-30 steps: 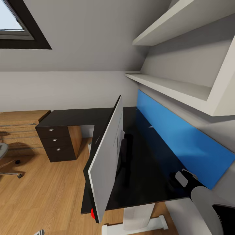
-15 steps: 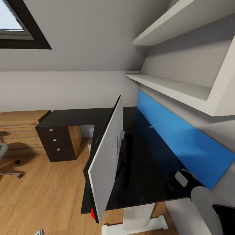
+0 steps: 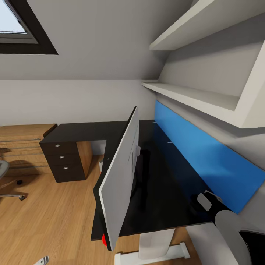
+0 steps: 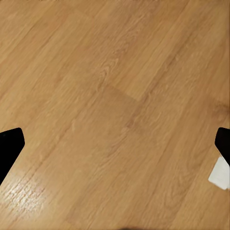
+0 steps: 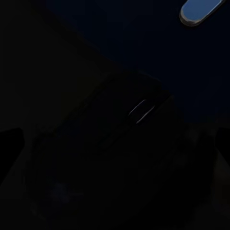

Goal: In the bedroom, organize the workspace by keeping the computer under the desk, ensuring the monitor is on the desk, placing the keyboard on the desk next to the monitor, placing the mouse on the desk next to the keyboard, moving the folder from the swivel chair onto the desk next to the mouse, stacking the notebook on top of the folder with the pen on top of the notebook, and positioning the swivel chair next to the desk.

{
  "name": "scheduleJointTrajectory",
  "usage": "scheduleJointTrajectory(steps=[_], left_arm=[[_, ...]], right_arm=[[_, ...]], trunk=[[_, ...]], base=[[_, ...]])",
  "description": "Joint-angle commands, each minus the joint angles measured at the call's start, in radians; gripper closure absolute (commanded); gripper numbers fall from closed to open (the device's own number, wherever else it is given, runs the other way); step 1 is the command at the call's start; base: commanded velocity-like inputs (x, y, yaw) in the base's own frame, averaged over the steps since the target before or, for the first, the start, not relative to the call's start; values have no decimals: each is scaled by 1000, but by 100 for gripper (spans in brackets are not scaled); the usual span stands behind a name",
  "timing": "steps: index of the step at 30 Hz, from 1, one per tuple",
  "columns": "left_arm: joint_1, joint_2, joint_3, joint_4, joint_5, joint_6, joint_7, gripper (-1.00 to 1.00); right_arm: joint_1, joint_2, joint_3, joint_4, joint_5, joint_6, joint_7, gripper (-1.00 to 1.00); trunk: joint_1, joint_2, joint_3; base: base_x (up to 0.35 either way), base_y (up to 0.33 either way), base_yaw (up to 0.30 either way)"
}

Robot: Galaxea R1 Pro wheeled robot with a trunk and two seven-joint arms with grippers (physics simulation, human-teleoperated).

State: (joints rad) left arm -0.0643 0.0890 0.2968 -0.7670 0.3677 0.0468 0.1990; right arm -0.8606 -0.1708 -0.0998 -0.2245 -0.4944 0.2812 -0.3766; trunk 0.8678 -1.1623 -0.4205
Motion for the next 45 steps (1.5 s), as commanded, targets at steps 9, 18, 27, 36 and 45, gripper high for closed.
scheduleJointTrajectory(steps=[9,18,27,36,45], left_arm=[[0,0,-1,-2,7,1,5,-100],[0,1,1,-3,7,1,5,-100],[0,2,1,-2,7,1,5,-100],[0,1,1,-2,8,1,5,-100],[0,0,0,-2,8,1,4,-100]], right_arm=[[0,1,-5,-3,-2,6,-4,-100],[0,1,-5,-3,-2,6,-4,-100],[0,1,-5,-3,-3,6,-6,100],[0,2,-3,-3,-3,6,-4,100],[0,3,-2,-3,-3,4,-4,100]], trunk=[[15,-29,-14],[15,-29,-14],[15,-29,-14],[15,-29,-14],[15,-29,-14]], base=[[0,0,0],[0,0,0],[0,0,0],[0,0,0],[0,0,0]])
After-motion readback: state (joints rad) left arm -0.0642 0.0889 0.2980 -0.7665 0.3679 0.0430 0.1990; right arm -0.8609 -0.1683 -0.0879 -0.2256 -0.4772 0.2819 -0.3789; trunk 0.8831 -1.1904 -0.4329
